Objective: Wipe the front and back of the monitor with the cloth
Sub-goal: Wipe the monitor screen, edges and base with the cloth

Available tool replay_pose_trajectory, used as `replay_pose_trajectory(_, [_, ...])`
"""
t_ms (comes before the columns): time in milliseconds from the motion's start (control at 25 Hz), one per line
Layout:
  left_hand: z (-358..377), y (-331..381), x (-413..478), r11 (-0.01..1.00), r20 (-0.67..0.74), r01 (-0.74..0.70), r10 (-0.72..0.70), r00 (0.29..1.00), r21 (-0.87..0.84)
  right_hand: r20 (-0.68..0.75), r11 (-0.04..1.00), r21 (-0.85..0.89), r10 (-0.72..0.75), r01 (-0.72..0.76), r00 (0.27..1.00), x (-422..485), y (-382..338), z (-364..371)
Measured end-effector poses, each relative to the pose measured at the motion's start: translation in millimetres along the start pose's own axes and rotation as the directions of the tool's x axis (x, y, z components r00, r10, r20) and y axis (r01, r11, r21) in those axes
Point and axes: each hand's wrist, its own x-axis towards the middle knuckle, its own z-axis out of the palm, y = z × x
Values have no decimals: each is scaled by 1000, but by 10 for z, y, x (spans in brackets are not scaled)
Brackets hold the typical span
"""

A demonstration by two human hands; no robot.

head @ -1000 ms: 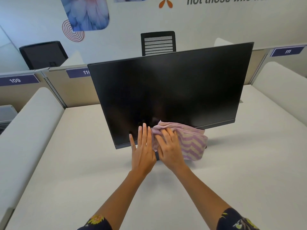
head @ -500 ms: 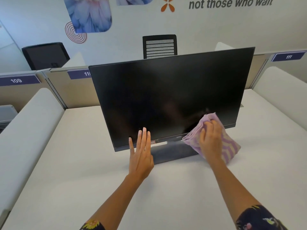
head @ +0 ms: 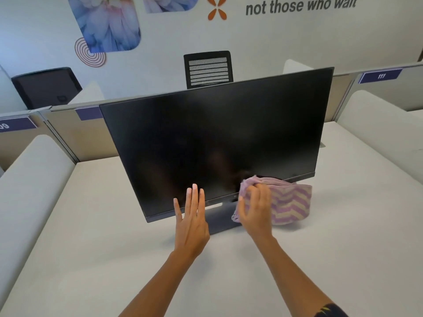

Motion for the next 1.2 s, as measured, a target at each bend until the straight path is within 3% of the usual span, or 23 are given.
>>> replay_pose_trajectory(240, [-22, 94, 2, 1000, 17, 5, -5, 1000, -19, 79, 971, -15, -239, 241, 968, -176, -126, 56])
replay_pose_trajectory(480, [-39, 134, -2, 1000, 49, 20, -20, 999, 3, -75, 982, -187, 29, -42, 997, 311, 400, -256])
replay_pose_trajectory(600, [-19, 181, 23, 999, 49, 36, -36, 998, 9, -79, 972, -148, 174, -184, 982, 432, 592, -327])
replay_pose_trajectory(680, [17, 236, 37, 998, 45, 69, -69, 997, 3, -76, 970, -132, 194, -203, 978, 399, 589, -272])
replay_pose_trajectory(880, [60, 475, 137, 1000, 49, 7, -8, 999, 20, 27, 994, -56, -92, 93, 995, -4, 276, -50])
replay_pose_trajectory(1040, [76, 720, 239, 996, 40, 81, -80, 996, -31, 156, 910, -123, -377, 397, 913, -125, 289, -51])
replay_pose_trajectory(1120, [93, 763, 249, 995, 27, 96, -96, 995, -24, 157, 899, -148, -390, 412, 907, -32, 446, -125])
replay_pose_trajectory(1200, [82, 782, 235, 994, 46, 112, -112, 993, -7, 144, 925, -175, -314, 337, 938, 68, 673, -243])
